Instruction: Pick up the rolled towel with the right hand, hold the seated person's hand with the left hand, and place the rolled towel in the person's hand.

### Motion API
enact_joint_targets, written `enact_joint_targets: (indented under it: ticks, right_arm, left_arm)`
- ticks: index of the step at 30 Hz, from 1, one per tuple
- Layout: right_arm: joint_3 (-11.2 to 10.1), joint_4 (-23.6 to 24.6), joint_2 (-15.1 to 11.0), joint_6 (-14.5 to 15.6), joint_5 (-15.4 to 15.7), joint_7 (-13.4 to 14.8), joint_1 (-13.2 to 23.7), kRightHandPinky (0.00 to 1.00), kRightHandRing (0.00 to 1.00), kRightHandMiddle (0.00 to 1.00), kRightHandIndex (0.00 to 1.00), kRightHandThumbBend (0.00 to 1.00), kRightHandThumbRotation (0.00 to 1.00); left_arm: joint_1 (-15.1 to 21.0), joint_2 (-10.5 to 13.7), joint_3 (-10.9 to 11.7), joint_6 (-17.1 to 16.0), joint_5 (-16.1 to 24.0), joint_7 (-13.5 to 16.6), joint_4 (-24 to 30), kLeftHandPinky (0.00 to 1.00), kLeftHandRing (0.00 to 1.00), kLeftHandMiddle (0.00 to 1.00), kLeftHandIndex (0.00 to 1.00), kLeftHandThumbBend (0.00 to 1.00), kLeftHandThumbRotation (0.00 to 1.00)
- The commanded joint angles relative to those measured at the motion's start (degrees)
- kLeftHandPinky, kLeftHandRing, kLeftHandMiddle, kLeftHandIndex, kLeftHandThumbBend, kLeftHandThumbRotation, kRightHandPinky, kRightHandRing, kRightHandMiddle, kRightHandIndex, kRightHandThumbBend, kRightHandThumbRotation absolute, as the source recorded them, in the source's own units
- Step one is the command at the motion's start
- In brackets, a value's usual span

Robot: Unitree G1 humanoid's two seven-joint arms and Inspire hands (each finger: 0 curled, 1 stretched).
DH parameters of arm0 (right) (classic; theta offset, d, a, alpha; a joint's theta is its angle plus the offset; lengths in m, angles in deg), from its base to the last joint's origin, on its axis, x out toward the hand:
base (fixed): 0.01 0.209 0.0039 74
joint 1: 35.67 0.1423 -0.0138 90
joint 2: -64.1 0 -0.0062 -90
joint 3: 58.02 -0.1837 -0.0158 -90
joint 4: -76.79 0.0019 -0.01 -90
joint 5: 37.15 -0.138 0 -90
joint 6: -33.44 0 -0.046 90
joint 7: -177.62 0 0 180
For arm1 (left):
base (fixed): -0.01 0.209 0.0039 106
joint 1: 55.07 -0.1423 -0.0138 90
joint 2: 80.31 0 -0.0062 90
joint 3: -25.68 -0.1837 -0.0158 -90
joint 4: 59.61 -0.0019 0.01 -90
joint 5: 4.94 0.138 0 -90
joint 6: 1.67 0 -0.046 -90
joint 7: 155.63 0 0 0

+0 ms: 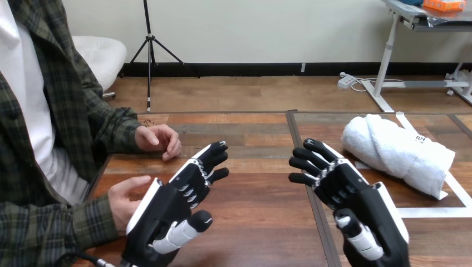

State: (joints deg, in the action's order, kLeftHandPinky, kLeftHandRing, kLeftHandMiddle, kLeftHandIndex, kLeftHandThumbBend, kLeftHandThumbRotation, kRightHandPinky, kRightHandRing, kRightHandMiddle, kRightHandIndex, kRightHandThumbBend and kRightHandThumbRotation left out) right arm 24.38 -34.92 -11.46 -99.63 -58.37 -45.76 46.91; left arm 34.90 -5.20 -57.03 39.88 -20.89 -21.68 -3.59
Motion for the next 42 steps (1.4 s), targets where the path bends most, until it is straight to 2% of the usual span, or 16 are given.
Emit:
enact_joint_targets:
  ticks: [1,7,19,34,42]
  right_arm:
    - [0.54,-1.81,-0.14,-2.28,0.24,0.20,4.38,0.79,0.86,0.87,0.88,1.00,0.66]
    - [0.92,-3.22,-0.60,-2.63,-0.02,-0.12,4.91,0.80,0.87,0.87,0.88,1.00,0.65]
    - [1.58,-3.32,-0.87,-3.24,1.71,1.63,4.62,0.81,0.87,0.87,0.87,1.00,0.63]
    - [2.10,-3.03,-1.64,-2.99,2.70,3.47,4.50,0.82,0.85,0.86,0.87,1.00,0.60]
    - [1.48,-1.96,-2.97,-3.45,4.87,6.29,4.98,0.82,0.85,0.86,0.86,1.00,0.59]
  left_arm:
    - [3.45,-0.45,-1.30,-2.06,0.76,1.70,-0.53,0.89,0.95,0.96,0.90,1.00,0.69]
    - [3.19,-0.63,-2.02,-2.28,1.18,3.20,-0.61,0.89,0.96,0.96,0.90,1.00,0.69]
    - [2.29,-0.59,-3.89,-2.35,1.67,5.47,0.17,0.89,0.96,0.96,0.90,1.00,0.68]
    - [1.46,-0.05,-5.51,-2.24,1.20,5.94,0.62,0.90,0.96,0.96,0.90,1.00,0.68]
    - [1.38,0.09,-6.14,-2.73,1.43,5.92,0.38,0.90,0.96,0.96,0.90,1.00,0.68]
